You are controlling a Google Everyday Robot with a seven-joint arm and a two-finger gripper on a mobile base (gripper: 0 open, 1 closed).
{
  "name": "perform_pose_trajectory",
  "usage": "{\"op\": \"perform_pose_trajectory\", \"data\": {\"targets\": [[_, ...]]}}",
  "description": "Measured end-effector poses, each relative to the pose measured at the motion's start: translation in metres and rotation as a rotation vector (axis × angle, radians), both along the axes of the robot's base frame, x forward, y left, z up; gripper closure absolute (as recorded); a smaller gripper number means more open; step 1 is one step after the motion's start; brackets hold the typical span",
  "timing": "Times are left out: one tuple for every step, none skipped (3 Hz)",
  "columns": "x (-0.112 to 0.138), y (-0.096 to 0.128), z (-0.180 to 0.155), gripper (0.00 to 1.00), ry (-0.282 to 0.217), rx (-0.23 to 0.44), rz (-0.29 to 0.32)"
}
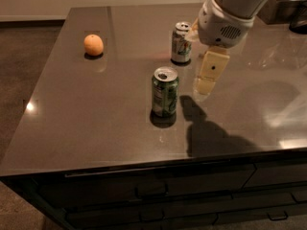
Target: Pick green can
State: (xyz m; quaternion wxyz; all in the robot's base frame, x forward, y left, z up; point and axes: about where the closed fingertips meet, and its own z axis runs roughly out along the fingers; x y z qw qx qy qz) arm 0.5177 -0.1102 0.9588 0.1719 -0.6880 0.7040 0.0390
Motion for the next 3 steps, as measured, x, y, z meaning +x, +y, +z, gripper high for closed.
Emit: {"op": "perform_pose_trajectory", "data": {"targets": [[0.003,0.017,-0.017,0.0,0.035,0.0,0.044],[0.002,0.032,-0.03,0.0,0.064,0.006,0.082],[0.002,0.047,-0.039,0.0,0.085,0.012,0.119]]}}
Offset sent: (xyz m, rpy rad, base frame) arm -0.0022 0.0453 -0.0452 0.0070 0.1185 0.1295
